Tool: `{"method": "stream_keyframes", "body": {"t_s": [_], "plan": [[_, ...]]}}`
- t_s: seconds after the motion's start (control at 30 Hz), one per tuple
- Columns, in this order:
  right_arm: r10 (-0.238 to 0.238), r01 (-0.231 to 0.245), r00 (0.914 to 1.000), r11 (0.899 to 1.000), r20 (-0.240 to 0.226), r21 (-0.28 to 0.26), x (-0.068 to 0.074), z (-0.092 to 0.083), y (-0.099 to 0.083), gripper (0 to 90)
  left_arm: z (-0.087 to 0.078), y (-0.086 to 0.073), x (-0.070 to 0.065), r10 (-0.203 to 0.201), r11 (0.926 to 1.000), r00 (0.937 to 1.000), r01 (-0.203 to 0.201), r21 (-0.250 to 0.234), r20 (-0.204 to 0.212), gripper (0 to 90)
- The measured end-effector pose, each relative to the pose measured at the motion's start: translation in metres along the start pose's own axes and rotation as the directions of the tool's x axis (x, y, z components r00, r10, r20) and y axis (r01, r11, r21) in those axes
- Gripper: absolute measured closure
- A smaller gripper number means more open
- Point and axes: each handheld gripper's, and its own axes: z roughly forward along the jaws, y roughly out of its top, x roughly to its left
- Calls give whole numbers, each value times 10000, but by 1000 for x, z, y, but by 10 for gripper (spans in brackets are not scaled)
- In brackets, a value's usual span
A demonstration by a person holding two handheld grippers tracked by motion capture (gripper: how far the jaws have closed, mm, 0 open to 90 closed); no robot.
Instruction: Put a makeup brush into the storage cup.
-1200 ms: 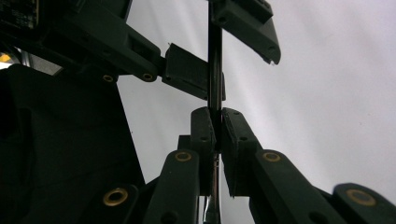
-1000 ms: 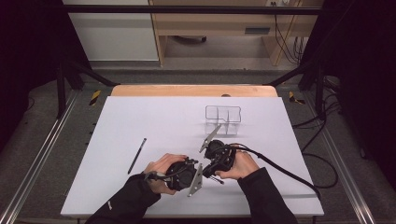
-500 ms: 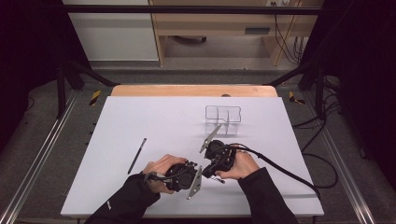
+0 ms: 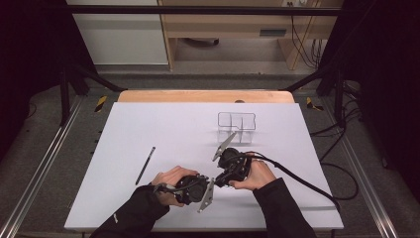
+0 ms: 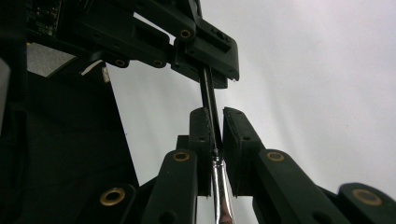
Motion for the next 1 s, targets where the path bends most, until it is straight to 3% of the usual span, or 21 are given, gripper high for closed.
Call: {"method": "stream_keyframes", "body": {"t_s": [0.17, 0.3, 0.4, 0.5, 0.67, 0.8, 1.0], "plan": [[-4, 11, 9997, 9996, 245, -275, 0, -1, 0, 795, 0, -3, 1, -179, 9998, 9998, 179, -11, -41, 826], [111, -39, 9979, 9937, 634, -1123, -3, -11, -5, 706, -1, -7, 2, -476, 9989, 9988, 476, -28, -109, 825], [309, -117, 9944, 9828, 1014, -1845, -7, -21, -10, 641, -1, -11, 2, -730, 9973, 9972, 730, -28, -135, 825], [564, -186, 9881, 9672, 1429, -2532, -8, -31, -15, 579, 0, -13, 3, -970, 9953, 9952, 970, -16, -123, 825], [923, -117, 9751, 9295, 2015, -3687, -11, -42, -25, 450, -1, -16, 4, -1373, 9905, 9905, 1373, 9, -58, 824], [1348, -266, 9655, 9020, 2227, -4309, -13, -47, -32, 346, -1, -19, 3, -1793, 9838, 9838, 1793, -32, -79, 824], [1743, -189, 9460, 8711, 2732, -4907, -12, -51, -42, 250, -3, -26, 3, -2487, 9685, 9686, 2485, -166, -75, 824]]}}
